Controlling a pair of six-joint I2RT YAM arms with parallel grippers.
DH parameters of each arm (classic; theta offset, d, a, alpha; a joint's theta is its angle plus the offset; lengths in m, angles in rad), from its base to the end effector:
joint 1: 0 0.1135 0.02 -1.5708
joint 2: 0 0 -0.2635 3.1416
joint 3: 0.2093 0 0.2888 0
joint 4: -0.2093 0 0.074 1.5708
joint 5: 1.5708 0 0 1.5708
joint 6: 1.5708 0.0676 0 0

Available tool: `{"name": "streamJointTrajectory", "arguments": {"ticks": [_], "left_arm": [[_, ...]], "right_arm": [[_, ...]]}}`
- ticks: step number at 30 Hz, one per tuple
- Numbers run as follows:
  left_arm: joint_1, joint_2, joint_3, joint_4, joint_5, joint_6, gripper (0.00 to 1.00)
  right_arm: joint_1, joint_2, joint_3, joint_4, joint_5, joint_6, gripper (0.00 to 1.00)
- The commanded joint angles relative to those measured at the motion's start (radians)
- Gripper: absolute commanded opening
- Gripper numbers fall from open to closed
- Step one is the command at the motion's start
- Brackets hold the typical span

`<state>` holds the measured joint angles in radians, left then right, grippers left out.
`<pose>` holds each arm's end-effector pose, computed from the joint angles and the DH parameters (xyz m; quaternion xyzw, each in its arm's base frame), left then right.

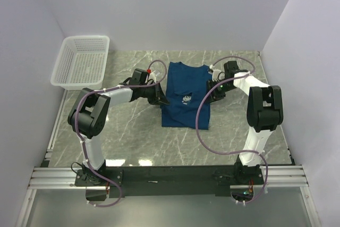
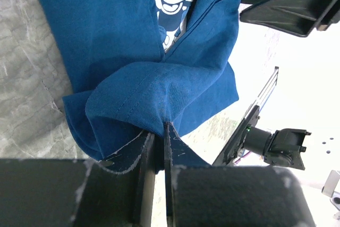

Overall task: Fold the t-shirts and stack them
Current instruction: Fold the tshirt

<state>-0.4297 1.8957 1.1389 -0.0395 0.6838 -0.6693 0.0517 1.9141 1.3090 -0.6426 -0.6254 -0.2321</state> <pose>0.3814 -0.2218 0.1225 0.0215 0.8812 -0.4506 0.1413 0.4135 0.0610 0.1281 -0.1818 0.9227 0.2886 0.1798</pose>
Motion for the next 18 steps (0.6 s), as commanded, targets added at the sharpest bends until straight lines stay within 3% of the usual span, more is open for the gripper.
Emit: {"name": "streamJointTrajectory", "arguments": {"ticks": [1,12,18], "left_arm": [[-0.006,-0.037,0.002,0.059,0.029,0.017,0.15],[-0.006,-0.032,0.010,0.062,0.039,0.013,0.14],[-0.006,-0.026,0.015,0.067,0.043,0.008,0.14]], "right_arm": [[0.002,0.008,0.045,-0.009,-0.016,-0.018,0.45],[0.039,0.031,0.065,-0.015,0.024,-0.024,0.46],[0.051,0.031,0.068,-0.015,0.047,-0.026,0.38]]}}
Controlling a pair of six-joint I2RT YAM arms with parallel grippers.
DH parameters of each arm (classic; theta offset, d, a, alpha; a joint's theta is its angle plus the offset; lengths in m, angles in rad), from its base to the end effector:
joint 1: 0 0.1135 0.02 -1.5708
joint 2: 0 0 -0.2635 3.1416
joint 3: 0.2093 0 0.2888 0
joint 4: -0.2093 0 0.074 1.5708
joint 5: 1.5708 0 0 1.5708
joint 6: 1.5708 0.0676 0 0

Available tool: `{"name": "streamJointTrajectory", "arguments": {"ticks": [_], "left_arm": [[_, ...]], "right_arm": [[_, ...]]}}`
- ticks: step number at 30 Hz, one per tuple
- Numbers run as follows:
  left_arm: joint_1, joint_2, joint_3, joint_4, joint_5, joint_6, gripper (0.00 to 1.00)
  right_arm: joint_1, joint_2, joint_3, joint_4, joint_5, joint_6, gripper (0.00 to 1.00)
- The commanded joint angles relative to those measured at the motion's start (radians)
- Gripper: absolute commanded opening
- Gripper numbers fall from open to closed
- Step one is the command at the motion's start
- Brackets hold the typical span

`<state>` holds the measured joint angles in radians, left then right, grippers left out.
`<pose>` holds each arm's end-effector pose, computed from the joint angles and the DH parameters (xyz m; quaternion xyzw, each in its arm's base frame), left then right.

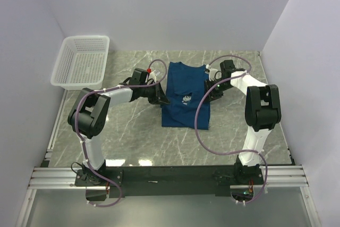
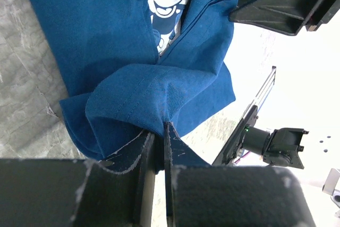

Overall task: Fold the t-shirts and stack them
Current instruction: Fold the tshirt

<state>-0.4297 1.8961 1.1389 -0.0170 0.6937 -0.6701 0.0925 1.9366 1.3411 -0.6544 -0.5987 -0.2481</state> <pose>0.3827 -0.2229 0.1247 0.0270 0.8764 -0.4578 0.1472 0.4174 0.0770 0.1276 -0.2063 0.9216 0.2784 0.1748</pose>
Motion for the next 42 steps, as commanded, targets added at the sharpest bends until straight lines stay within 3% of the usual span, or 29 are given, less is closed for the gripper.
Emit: {"name": "streamJointTrajectory", "arguments": {"ticks": [1,10,17,25,37,42], "left_arm": [[-0.006,-0.026,0.015,0.045,0.033,0.009,0.14],[-0.006,-0.025,0.016,0.043,0.035,0.010,0.14],[-0.006,-0.046,0.005,0.046,0.035,0.021,0.14],[-0.006,-0.123,-0.056,0.090,0.061,0.064,0.14],[-0.007,-0.170,-0.157,0.112,0.089,0.072,0.14],[-0.026,-0.229,-0.226,0.135,0.095,0.072,0.13]], "right_arm": [[0.012,0.007,0.036,-0.005,0.023,-0.011,0.32],[0.013,-0.083,-0.003,0.022,0.079,-0.030,0.00],[0.007,-0.169,-0.040,0.029,-0.045,-0.037,0.00],[-0.010,-0.292,-0.114,-0.033,-0.239,-0.160,0.00],[-0.040,-0.344,-0.194,-0.082,-0.228,-0.201,0.00],[-0.040,-0.419,-0.235,-0.172,-0.286,-0.331,0.00]]}}
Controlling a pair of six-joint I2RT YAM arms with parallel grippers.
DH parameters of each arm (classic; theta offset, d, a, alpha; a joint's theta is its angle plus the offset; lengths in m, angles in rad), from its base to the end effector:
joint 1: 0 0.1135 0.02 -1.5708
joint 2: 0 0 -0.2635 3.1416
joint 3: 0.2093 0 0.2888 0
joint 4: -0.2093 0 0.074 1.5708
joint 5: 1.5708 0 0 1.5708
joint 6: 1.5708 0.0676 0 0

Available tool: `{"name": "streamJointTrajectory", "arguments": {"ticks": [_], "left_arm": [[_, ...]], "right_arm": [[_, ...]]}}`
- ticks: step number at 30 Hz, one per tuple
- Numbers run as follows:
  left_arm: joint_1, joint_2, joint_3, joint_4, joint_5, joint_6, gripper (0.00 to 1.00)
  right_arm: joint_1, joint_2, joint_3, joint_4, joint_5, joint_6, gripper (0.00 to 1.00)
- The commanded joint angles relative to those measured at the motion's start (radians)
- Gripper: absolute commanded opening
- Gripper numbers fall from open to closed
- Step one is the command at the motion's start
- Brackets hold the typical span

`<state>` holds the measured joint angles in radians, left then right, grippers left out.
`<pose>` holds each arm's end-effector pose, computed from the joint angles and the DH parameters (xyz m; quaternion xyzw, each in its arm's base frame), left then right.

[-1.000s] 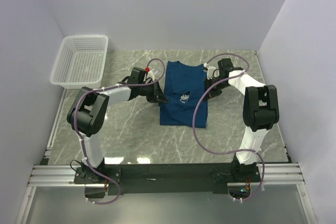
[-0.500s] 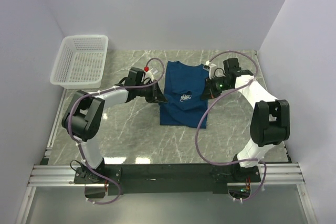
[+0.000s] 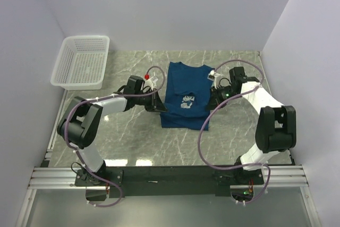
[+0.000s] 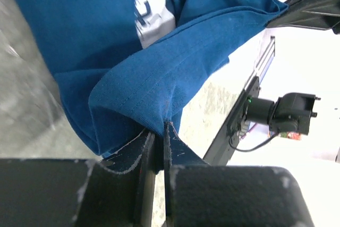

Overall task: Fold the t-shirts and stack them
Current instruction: Fold the tshirt

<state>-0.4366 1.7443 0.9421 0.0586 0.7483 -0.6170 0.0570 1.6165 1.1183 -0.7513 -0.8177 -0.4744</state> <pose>0.3393 -0.2091 0.1280 0.0695 0.8621 -0.4774 0.1551 0.3435 0.0690 0.1804 -0.2992 0.8573 0.3535 0.2249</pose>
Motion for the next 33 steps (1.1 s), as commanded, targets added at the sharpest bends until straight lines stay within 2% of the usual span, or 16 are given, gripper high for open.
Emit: {"name": "streamJointTrajectory", "arguments": {"ticks": [1,6,9,12,15,16,18,19,22,24,26,27,29,30,33], "left_arm": [[-0.025,-0.097,-0.038,0.060,0.040,0.022,0.14],[-0.085,-0.150,-0.127,0.079,0.052,0.020,0.14],[-0.122,-0.186,-0.190,0.086,0.059,0.013,0.15],[-0.158,-0.226,-0.265,0.102,0.066,-0.012,0.17],[-0.195,-0.268,-0.341,0.125,0.074,-0.053,0.26],[-0.218,-0.288,-0.357,0.127,0.083,-0.064,0.33],[-0.244,-0.314,-0.396,0.132,0.089,-0.096,0.39],[-0.272,-0.324,-0.404,0.120,0.080,-0.099,0.47],[-0.315,-0.385,-0.430,0.081,0.053,-0.121,0.55],[-0.338,-0.480,-0.428,-0.003,-0.013,-0.119,0.57],[-0.364,-0.561,-0.410,-0.089,-0.117,-0.109,0.58],[-0.369,-0.651,-0.407,-0.155,-0.151,-0.110,0.59],[-0.370,-0.739,-0.407,-0.198,-0.229,-0.134,0.61],[-0.372,-0.809,-0.408,-0.222,-0.324,-0.144,0.66],[-0.370,-0.852,-0.436,-0.264,-0.449,-0.182,0.74]], "right_arm": [[-0.005,-0.110,-0.020,-0.097,-0.081,-0.137,0.00],[0.015,-0.142,-0.026,-0.319,-0.161,-0.415,0.00],[0.101,-0.174,-0.078,-0.407,-0.150,-0.545,0.00],[0.225,-0.246,-0.173,-0.392,-0.059,-0.583,0.00],[0.331,-0.345,-0.263,-0.365,0.055,-0.608,0.00],[0.349,-0.390,-0.281,-0.375,0.110,-0.641,0.01],[0.382,-0.435,-0.320,-0.398,0.158,-0.687,0.10],[0.385,-0.473,-0.331,-0.416,0.182,-0.714,0.15],[0.400,-0.547,-0.353,-0.451,0.236,-0.741,0.36],[0.406,-0.589,-0.368,-0.454,0.252,-0.738,0.53],[0.406,-0.651,-0.377,-0.450,0.264,-0.728,0.62],[0.408,-0.668,-0.382,-0.447,0.275,-0.713,0.67],[0.403,-0.711,-0.380,-0.389,0.284,-0.652,0.69],[0.402,-0.722,-0.393,-0.337,0.291,-0.562,0.71],[0.400,-0.690,-0.413,-0.186,0.282,-0.451,0.75]]}}
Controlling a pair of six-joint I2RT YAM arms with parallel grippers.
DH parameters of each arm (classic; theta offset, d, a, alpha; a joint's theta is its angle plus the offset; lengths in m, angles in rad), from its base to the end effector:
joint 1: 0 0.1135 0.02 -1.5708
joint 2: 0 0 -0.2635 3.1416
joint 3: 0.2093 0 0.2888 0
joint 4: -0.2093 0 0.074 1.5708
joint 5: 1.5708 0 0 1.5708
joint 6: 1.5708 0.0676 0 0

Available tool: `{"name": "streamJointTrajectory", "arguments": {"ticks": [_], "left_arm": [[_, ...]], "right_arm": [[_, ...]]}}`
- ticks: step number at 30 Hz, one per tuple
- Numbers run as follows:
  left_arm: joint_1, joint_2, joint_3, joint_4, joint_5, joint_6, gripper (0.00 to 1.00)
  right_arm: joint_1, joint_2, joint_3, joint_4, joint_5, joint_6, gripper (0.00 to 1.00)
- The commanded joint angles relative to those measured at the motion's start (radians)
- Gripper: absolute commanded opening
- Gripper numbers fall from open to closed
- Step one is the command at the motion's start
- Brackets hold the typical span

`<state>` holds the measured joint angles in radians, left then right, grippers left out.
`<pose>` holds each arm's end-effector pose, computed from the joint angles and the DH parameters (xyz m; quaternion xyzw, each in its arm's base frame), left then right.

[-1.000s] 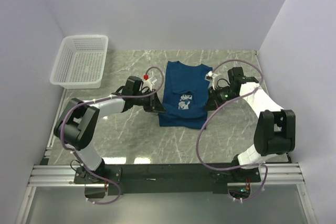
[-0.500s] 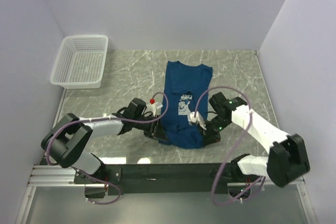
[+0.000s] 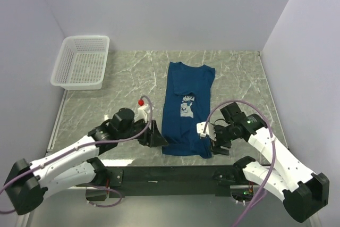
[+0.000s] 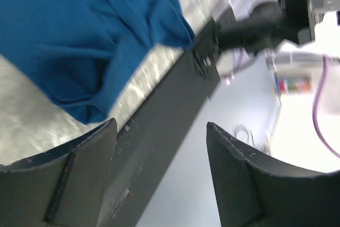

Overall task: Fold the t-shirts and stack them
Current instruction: Fold the tshirt

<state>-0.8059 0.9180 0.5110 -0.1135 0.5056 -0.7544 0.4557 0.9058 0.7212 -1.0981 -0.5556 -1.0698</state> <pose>0.1555 -0.2093 0.1999 0.1469 0.8342 -0.4953 0.1928 0.1490 0.1128 0.2020 -0.6860 0.6608 0.2170 0.2136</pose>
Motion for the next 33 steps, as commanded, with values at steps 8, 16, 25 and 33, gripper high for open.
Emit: {"name": "streamJointTrajectory", "arguments": {"ticks": [8,16,25,33], "left_arm": [[-0.001,0.280,0.101,-0.019,-0.216,-0.039,0.74],[-0.003,0.459,0.164,0.060,-0.128,-0.020,0.64],[-0.010,0.432,0.115,0.095,0.057,0.024,0.01],[-0.090,0.346,0.031,0.107,0.307,0.050,0.03]], "right_arm": [[0.017,0.318,0.090,0.294,-0.029,0.386,0.71],[0.070,0.441,0.112,0.304,-0.032,0.430,0.58],[0.193,0.455,0.156,0.100,-0.105,0.260,0.01],[0.414,0.271,0.115,-0.085,-0.093,0.080,0.00]]}}
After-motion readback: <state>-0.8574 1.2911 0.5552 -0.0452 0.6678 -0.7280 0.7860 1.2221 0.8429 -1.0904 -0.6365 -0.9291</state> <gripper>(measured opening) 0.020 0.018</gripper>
